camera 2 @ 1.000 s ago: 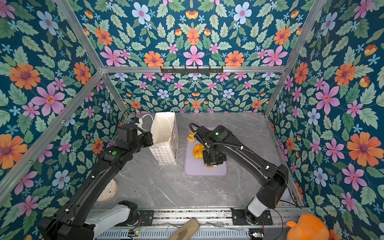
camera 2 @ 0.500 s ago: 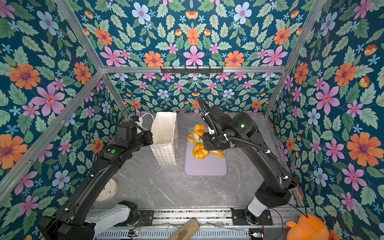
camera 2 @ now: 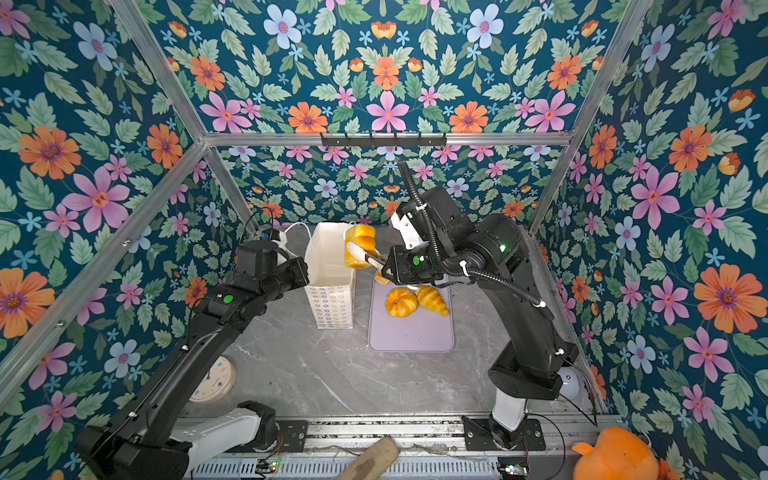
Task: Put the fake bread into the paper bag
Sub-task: 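Lift the bun with the tongs and carry it toward the bag, then lower the bun in the tongs into the bag opening and release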
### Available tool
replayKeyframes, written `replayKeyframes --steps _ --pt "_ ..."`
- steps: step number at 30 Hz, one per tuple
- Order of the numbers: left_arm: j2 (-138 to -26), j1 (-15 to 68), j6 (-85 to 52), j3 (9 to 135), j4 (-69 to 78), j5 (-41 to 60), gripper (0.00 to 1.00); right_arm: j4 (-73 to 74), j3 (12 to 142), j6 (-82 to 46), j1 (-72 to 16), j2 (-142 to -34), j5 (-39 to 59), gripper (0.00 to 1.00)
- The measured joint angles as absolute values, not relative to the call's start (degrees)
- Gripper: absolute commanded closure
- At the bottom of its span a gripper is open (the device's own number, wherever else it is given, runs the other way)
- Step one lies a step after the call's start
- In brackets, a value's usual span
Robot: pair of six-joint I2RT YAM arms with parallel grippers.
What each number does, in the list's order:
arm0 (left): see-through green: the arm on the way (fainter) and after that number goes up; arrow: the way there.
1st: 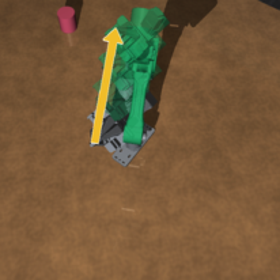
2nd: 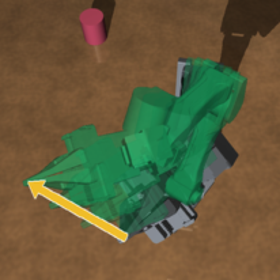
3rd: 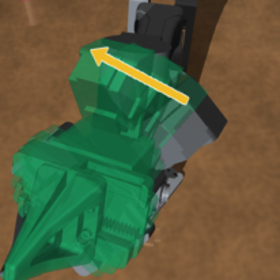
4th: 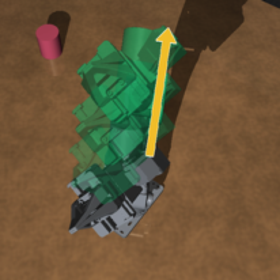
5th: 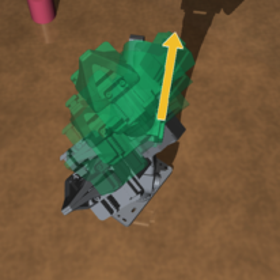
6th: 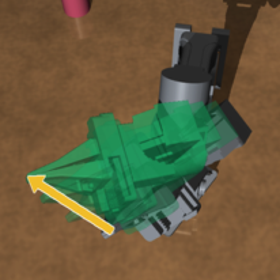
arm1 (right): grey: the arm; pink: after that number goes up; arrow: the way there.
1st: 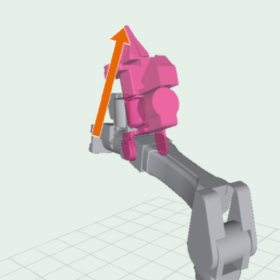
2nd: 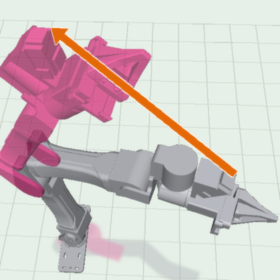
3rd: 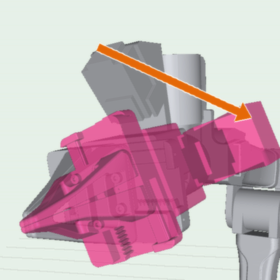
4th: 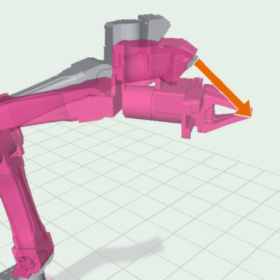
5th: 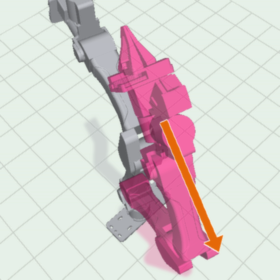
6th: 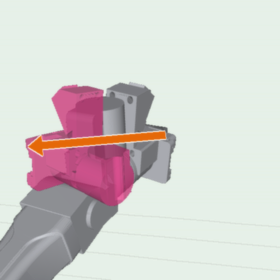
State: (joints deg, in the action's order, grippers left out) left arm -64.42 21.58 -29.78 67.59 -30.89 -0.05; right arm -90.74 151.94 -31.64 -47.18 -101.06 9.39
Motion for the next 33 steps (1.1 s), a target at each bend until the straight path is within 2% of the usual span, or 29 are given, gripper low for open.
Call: replayKeyframes --steps 14,33 --pt "-64.75 24.01 -34.06 67.61 -30.24 -0.78 1.00 -82.87 149.45 -34.15 -47.16 -101.54 15.73 0.73" --pt "-64.07 24.47 -35.51 66.65 -28.27 1.23 1.00 -80.86 147.52 -34.33 -44.77 -110.15 13.26 0.71"
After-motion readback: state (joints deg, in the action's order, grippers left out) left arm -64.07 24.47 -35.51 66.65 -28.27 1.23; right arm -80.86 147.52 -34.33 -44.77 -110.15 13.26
